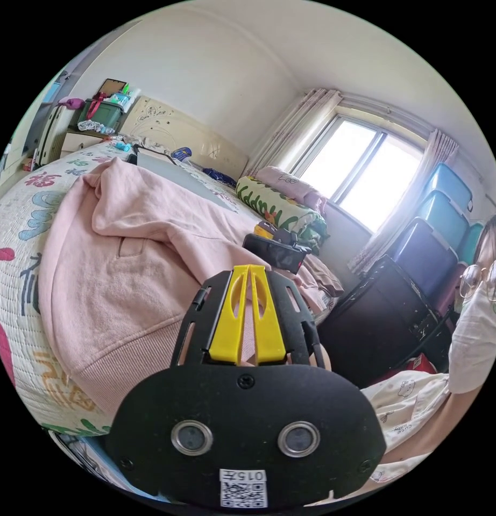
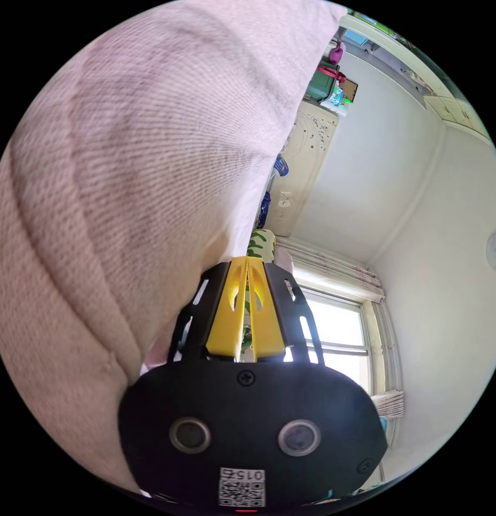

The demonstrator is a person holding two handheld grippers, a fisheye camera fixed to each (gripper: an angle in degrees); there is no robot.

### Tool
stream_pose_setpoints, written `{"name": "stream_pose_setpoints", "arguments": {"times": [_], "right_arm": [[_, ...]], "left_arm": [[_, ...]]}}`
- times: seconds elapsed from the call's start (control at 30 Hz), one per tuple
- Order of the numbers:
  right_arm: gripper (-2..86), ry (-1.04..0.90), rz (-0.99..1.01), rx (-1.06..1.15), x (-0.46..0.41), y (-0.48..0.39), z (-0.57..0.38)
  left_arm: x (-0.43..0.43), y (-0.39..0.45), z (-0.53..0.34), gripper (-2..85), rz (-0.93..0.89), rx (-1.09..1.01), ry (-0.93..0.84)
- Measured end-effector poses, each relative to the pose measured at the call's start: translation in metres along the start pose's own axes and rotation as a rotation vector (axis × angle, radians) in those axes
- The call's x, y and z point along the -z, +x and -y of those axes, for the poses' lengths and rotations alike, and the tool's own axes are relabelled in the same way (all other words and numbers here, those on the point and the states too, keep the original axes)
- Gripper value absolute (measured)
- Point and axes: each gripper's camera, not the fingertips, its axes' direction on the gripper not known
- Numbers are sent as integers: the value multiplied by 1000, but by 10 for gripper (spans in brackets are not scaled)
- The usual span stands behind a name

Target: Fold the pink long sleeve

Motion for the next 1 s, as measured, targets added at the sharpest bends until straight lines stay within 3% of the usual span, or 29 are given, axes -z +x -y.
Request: {"name": "stream_pose_setpoints", "arguments": {"times": [0.53, 0.87, 1.0], "right_arm": [[-10, 1, 1, -1, 41, 40, 20], [-10, 2, 1, -2, 77, 87, 58], [-10, 2, 1, -4, 91, 107, 76]], "left_arm": [[26, -15, 6, -9, -37, 0, 33], [54, -18, -3, -9, -66, 78, 153], [65, 1, 0, -8, 48, 16, 161]]}}
